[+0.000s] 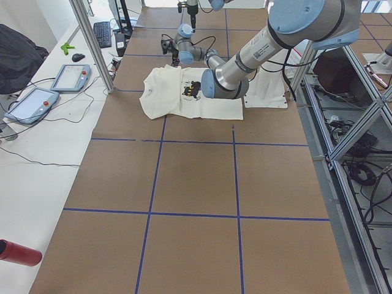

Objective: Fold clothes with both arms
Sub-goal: 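Release the sleeve and withdraw the left gripper while the right gripper moves to the hem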

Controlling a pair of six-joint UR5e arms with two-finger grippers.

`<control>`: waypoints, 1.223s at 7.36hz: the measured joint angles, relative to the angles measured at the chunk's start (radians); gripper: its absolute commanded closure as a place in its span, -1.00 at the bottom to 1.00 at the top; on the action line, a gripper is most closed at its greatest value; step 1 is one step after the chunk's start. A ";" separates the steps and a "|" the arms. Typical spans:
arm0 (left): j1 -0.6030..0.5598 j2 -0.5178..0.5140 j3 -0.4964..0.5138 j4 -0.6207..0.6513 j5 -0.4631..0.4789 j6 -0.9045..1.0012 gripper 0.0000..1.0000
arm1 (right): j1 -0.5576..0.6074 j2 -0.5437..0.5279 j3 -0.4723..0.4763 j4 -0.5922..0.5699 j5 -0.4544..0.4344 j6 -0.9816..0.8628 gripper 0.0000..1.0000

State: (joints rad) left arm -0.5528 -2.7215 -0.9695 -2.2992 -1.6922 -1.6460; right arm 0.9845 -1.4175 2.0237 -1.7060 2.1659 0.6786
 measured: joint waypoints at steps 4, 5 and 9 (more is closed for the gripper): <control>-0.055 0.355 -0.500 0.289 -0.087 0.243 -0.99 | -0.201 0.040 0.008 0.182 -0.113 0.378 -1.00; -0.067 0.467 -0.668 0.377 -0.089 0.326 -0.99 | -0.286 0.018 0.010 0.253 -0.182 0.490 -1.00; -0.105 0.791 -1.049 0.472 -0.090 0.493 -0.99 | -0.595 -0.081 0.047 0.436 -0.413 0.788 -1.00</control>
State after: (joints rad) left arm -0.6578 -1.9308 -2.0181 -1.8270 -1.7825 -1.1527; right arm 0.3892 -1.4981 2.0702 -1.2704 1.7532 1.4664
